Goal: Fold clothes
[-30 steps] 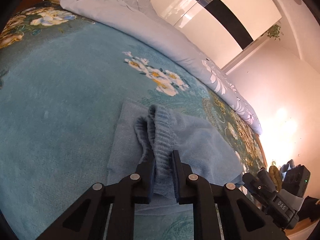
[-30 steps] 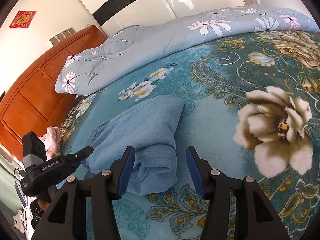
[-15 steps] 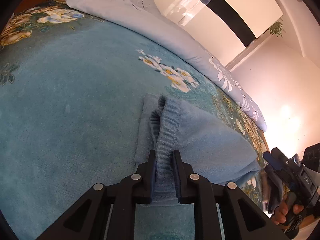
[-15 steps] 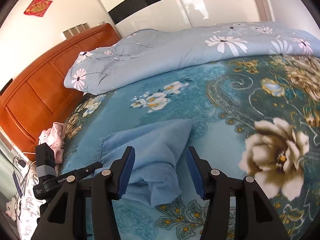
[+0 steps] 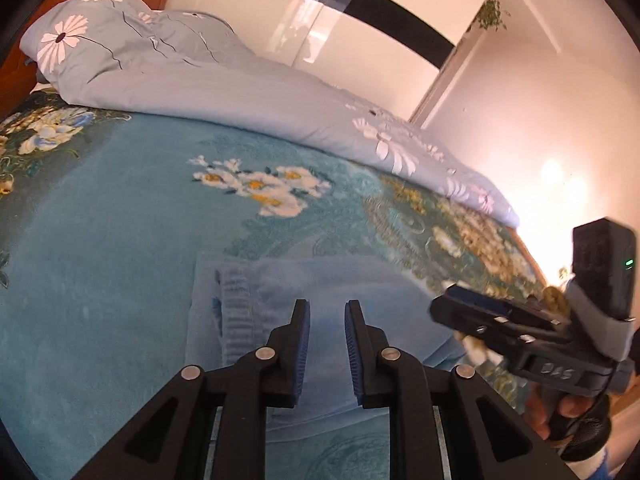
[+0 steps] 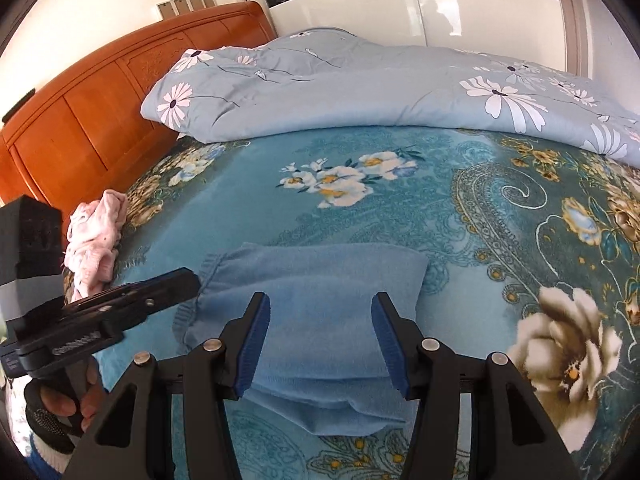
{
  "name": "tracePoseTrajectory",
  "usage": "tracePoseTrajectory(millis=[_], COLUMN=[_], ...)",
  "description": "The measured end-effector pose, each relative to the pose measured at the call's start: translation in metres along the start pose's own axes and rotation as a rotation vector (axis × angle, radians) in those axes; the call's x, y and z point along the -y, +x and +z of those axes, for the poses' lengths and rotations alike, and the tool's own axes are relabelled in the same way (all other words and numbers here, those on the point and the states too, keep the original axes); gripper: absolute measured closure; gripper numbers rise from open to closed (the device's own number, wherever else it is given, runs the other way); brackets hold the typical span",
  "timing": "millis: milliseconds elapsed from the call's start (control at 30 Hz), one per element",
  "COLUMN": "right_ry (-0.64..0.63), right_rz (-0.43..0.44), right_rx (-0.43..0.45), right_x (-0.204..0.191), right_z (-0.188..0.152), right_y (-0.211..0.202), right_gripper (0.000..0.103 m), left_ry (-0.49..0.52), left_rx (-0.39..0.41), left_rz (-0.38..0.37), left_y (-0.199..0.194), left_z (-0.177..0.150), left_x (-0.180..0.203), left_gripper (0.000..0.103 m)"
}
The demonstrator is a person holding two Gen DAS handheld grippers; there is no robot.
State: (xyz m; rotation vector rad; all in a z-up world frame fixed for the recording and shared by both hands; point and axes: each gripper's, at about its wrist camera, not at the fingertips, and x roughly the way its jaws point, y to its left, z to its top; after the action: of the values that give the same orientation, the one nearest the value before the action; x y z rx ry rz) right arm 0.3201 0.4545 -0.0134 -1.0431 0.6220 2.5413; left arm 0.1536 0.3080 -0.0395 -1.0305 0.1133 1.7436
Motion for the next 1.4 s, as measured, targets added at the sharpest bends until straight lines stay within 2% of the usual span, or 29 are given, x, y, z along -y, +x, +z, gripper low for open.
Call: tracePoseTrajectory(millis=[33,100,167,267,333,367,433,467,500,533,567,633,733,800,900,1067,1133,1167,1200,1267,1400], right_ry=[-0.004,0.003,0.002,-0.001,0.010,0.016,0.047,0.075,0.124,0.179,0.247,0.394,0.551,0.574,0.552,0.528,0.545,0.553,0.561,0.549,0.521], right_rz=[-0.005,-0.007,-0.005,-0.012,0.008,0.028,0.046,0.046,0.042,0.037,0.054,0.103,0.236,0.270,0.274,0.290,0.285,0.281,0.276,0.242,0.230], right_rx=[-0.005,-0.028,-0.038,-0.042,-0.011,0.019,0.068,0.081,0.082,0.082,0.074,0.053,0.022,0.008,-0.012,-0.012,-0.008,-0.002,0.004,0.003,0.003], right_x=[0.001,0.007,0.010,0.010,0.010,0.011,0.019,0.026,0.036,0.048,0.060,0.084,0.103,0.104,0.096,0.084,0.083,0.083,0.083,0.081,0.074], right_z=[-0.007,-0.023,-0.036,-0.041,-0.035,-0.032,-0.029,-0.028,-0.029,-0.030,-0.033,-0.040,-0.051,-0.051,-0.043,-0.032,-0.031,-0.031,-0.031,-0.029,-0.027], right_y=[0.001,0.007,0.014,0.015,0.005,-0.003,-0.017,-0.021,-0.021,-0.020,-0.016,-0.007,0.009,0.018,0.032,0.047,0.048,0.047,0.045,0.040,0.019], right_gripper=[0.048,0.048,0.048,0.048,0.048,0.048,0.048,0.048,0.047,0.042,0.034,0.033,0.033,0.033,0.033,0.033,0.033,0.037,0.043,0.069,0.078], left_ry=[-0.010,-0.071,-0.115,-0.142,-0.144,-0.145,-0.157,-0.176,-0.199,-0.223,-0.237,-0.261,-0.296,-0.318,-0.336,-0.314,-0.301,-0.294,-0.288,-0.274,-0.248], left_rx=[-0.031,-0.063,-0.039,-0.056,-0.003,0.029,0.094,0.104,0.106,0.109,0.086,0.026,-0.064,-0.113,-0.124,-0.104,-0.093,-0.087,-0.082,-0.071,-0.049], left_rz=[0.020,-0.023,-0.072,-0.093,-0.122,-0.138,-0.108,-0.088,-0.069,-0.050,-0.054,-0.077,-0.111,-0.151,-0.197,-0.184,-0.171,-0.164,-0.157,-0.143,-0.115], left_y=[0.009,0.019,0.016,0.012,-0.006,-0.016,-0.032,-0.034,-0.033,-0.032,-0.025,-0.009,0.015,0.028,0.036,0.028,0.022,0.019,0.016,0.010,-0.001], left_z=[-0.007,-0.023,-0.030,-0.026,-0.020,-0.016,-0.011,-0.009,-0.008,-0.008,-0.008,-0.010,-0.014,-0.015,-0.013,-0.012,-0.013,-0.013,-0.013,-0.013,-0.014], left_x=[-0.006,-0.022,-0.030,-0.029,-0.029,-0.030,-0.038,-0.045,-0.053,-0.061,-0.066,-0.073,-0.083,-0.089,-0.091,-0.082,-0.076,-0.074,-0.071,-0.066,-0.055], left_gripper=[0.083,0.083,0.083,0.083,0.083,0.079,0.054,0.035,0.028,0.027,0.027,0.026,0.025,0.025,0.024,0.025,0.033,0.051,0.057,0.067,0.074])
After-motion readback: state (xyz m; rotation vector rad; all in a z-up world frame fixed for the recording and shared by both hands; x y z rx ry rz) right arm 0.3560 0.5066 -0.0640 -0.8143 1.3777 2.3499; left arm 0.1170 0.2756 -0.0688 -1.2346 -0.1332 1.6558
